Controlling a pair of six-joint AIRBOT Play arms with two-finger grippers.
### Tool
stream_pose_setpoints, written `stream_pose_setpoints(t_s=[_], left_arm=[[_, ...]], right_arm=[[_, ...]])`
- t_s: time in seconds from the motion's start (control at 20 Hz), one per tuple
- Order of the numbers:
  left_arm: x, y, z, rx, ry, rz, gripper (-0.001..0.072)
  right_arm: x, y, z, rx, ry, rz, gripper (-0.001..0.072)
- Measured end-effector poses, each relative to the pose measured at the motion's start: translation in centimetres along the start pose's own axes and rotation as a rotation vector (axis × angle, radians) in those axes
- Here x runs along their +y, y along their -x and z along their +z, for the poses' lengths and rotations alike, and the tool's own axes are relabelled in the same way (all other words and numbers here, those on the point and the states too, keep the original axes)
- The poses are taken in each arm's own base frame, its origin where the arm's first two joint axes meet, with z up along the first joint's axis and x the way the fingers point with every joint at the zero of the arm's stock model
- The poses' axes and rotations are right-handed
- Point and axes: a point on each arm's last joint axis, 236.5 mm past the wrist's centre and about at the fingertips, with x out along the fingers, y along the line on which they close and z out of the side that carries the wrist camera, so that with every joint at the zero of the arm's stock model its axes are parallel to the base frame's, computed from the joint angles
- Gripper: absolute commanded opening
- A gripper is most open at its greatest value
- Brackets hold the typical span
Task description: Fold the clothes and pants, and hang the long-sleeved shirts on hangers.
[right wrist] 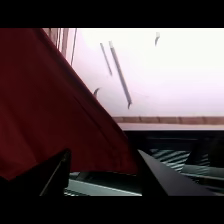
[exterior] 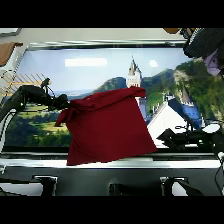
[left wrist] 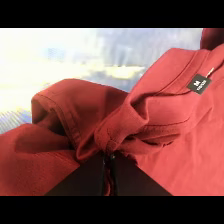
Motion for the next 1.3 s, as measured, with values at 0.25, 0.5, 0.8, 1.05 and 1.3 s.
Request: stream_pose_setpoints(t_s=[0.25, 0.5, 0.8, 1.05, 1.3], left_arm=[[0.0, 0.0, -0.1, 0.005, 0.000, 0.000, 0.0020], [0.0, 0.0, -0.1, 0.006, 0.000, 0.000, 0.0020], [0.0, 0.0, -0.2, 0.007, 0.000, 0.000, 0.0020], [0.0, 0.0, -0.2, 0.010, 0.000, -0.001, 0.0020], [0.0, 0.1, -0.8, 0.037, 0.003, -0.003, 0.0020]], right_arm=[[-0.5, -1.1, -0.5, 0.048, -0.008, 0.012, 0.0479], [-1.1, -2.4, -2.2, 0.100, -0.025, 0.022, 0.0478], [-0.3, -4.2, -3.7, 0.142, 0.032, 0.009, 0.0147], [1.9, -5.1, -3.0, 0.115, 0.081, 0.010, 0.0034], [5.4, -0.5, 4.7, -0.091, 0.149, -0.046, 0.0034]])
